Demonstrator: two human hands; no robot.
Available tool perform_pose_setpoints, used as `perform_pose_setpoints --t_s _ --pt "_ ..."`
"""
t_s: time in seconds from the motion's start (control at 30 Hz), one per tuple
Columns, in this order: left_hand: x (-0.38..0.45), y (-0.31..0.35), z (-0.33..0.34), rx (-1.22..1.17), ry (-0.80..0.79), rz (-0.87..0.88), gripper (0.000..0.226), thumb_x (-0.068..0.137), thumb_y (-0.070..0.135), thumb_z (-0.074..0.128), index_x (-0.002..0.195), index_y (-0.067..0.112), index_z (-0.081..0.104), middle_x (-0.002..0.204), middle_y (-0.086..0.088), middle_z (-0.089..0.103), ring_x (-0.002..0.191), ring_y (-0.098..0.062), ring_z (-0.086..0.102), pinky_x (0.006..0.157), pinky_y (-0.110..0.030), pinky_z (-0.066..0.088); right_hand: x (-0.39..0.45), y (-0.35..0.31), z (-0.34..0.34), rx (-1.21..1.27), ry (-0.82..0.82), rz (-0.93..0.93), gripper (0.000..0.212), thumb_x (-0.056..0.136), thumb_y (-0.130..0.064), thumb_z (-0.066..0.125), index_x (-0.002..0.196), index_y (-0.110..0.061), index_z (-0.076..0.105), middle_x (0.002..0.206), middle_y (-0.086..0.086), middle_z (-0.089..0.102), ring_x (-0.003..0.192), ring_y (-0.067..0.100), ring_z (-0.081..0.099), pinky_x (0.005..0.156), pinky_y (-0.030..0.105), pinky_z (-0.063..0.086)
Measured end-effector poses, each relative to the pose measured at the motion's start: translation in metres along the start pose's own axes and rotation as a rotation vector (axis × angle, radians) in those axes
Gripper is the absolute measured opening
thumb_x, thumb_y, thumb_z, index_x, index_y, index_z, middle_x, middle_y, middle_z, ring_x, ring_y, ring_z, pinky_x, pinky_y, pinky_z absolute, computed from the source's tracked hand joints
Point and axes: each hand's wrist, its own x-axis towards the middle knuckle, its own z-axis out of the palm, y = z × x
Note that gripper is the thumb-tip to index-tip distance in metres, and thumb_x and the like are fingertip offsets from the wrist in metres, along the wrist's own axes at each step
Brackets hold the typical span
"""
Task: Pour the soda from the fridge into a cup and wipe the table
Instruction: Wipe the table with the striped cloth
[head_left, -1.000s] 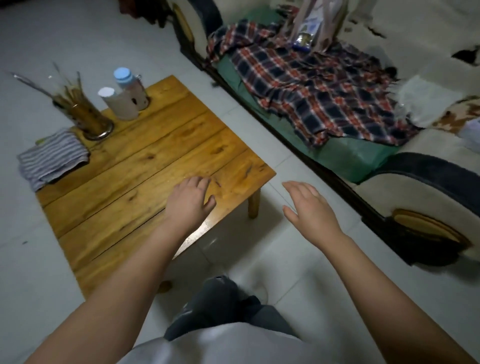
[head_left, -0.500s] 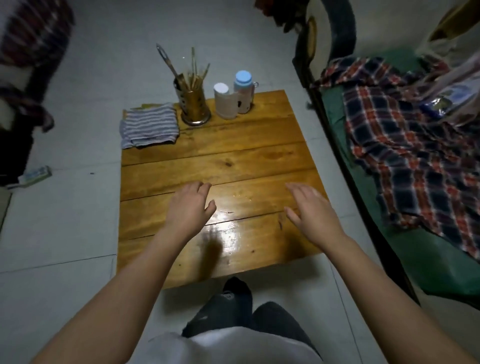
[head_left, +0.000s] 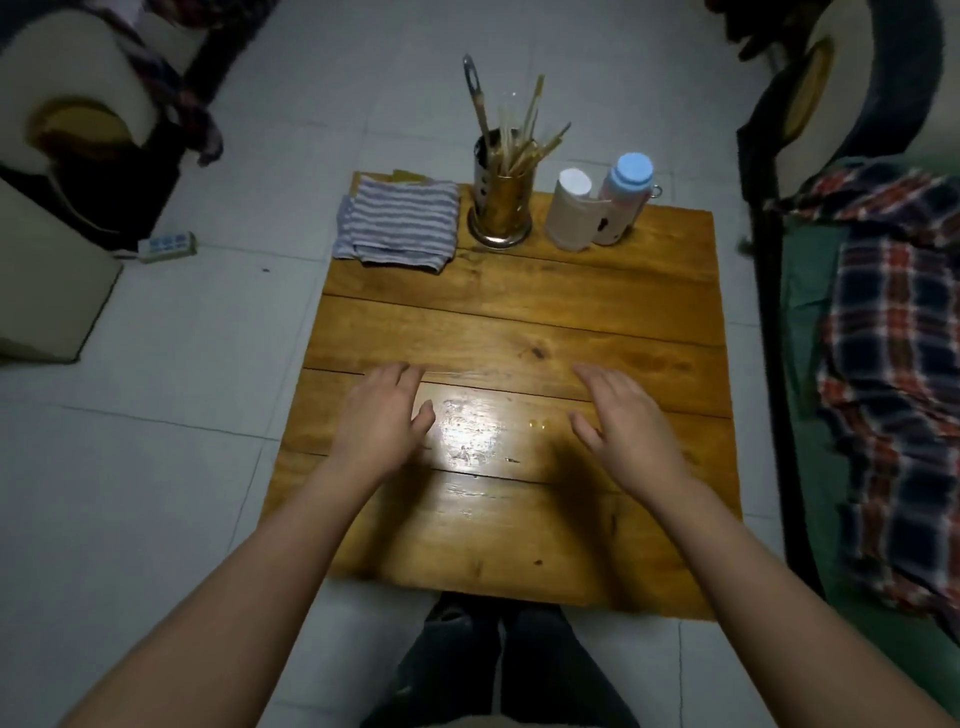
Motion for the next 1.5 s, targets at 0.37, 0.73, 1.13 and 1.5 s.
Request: perform_pose_setpoints --t_s 0.37,0.73,1.13,1.5 --pt "0.065 -0.050 0.034 -0.050 -0.029 -0.190 0.050 0.094 0.030 0.043 0.140 0.014 0.033 0.145 -0.010 0.038 0.131 -0.027 0.037 0.106 -0.039 0.035 0.134 -0.014 0.041 0.014 -0.082 -0.206 0.048 0.093 -0.027 0.048 0.138 -0.014 0.036 0.139 0.007 0.044 0.127 0.023 0.040 0.104 0.033 0.031" --pt "0.141 -0.094 0.114 -0.009 -0.070 -0.199 0.059 0.096 0.035 0.039 0.147 0.017 0.016 0.155 -0.010 0.015 0.142 -0.027 0.016 0.115 -0.039 0.016 0.291 -0.029 0.128 0.372 -0.035 0.032 0.046 0.091 -0.024 0.053 0.133 -0.008 0.042 0.133 0.013 0.051 0.119 0.028 0.050 0.095 0.034 0.038" --pt "0.164 -0.106 0.156 0.033 -0.053 -0.157 0.057 0.098 0.039 0.030 0.148 0.020 0.009 0.157 -0.008 0.006 0.145 -0.025 0.005 0.116 -0.041 0.010 0.379 -0.042 0.165 0.629 0.031 0.362 0.047 0.085 -0.027 0.058 0.125 -0.007 0.044 0.126 0.013 0.055 0.113 0.030 0.053 0.097 0.040 0.043" --pt "0.166 -0.111 0.164 0.070 -0.068 -0.131 0.056 0.099 0.039 0.026 0.148 0.021 0.007 0.158 -0.009 0.004 0.145 -0.025 0.003 0.118 -0.041 0.010 0.398 -0.047 0.152 1.142 -0.010 0.529 0.048 0.077 -0.016 0.067 0.120 -0.004 0.050 0.114 0.011 0.060 0.093 0.022 0.061 0.076 0.030 0.055"
